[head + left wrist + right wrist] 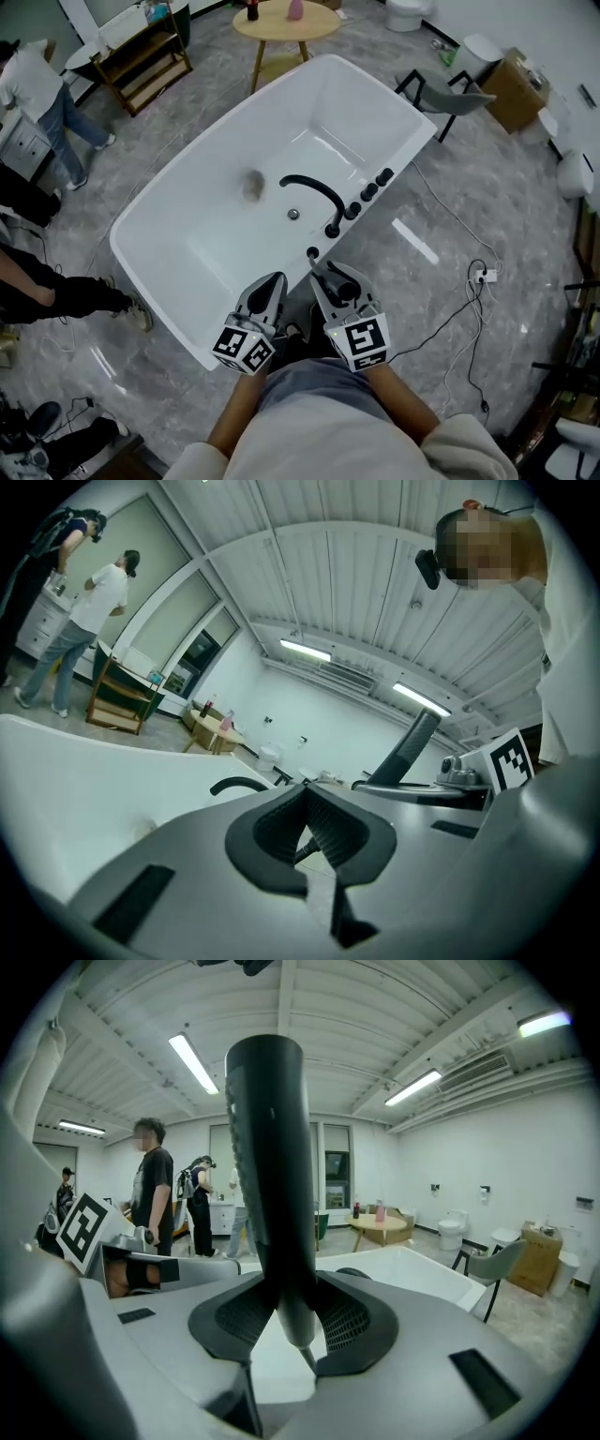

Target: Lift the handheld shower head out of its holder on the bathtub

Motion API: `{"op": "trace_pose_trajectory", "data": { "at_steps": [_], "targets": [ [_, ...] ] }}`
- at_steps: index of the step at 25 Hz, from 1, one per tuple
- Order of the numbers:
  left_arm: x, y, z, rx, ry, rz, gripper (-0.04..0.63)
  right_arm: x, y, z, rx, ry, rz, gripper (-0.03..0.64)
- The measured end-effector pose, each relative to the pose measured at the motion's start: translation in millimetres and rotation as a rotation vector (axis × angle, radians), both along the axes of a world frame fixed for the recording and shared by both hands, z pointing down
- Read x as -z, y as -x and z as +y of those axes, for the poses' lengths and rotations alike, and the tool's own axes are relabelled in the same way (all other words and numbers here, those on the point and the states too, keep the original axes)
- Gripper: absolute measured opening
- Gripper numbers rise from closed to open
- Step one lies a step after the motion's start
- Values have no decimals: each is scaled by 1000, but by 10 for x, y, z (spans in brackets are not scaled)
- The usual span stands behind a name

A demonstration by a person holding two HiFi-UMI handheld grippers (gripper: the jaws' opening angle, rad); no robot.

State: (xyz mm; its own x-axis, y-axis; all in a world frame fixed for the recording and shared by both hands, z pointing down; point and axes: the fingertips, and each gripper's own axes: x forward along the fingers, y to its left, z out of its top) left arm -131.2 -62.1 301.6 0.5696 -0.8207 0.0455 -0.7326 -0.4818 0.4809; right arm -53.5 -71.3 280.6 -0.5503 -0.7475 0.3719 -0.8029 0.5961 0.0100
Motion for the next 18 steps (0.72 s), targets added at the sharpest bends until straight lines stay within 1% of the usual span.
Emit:
{"op": "trace_pose_trajectory", "data": {
  "at_steps": [3,6,10,15,18],
  "targets": [
    [168,14,91,-8,-23,18,5,215,76,127,64,-21,11,146],
    [255,-118,102,-29,-37,19,5,358,-13,180,99,-47,1,146],
    [312,-266,128,-49,-55,16,5,446,-190,231,99,-63,-29,146],
    [464,-263,231,-68,-78,10,5,519,-284,351,87,-63,-49,146],
    [521,-257,292,-82,-91,-1,5,534,-287,406,89,-68,-41,146]
  ]
}}
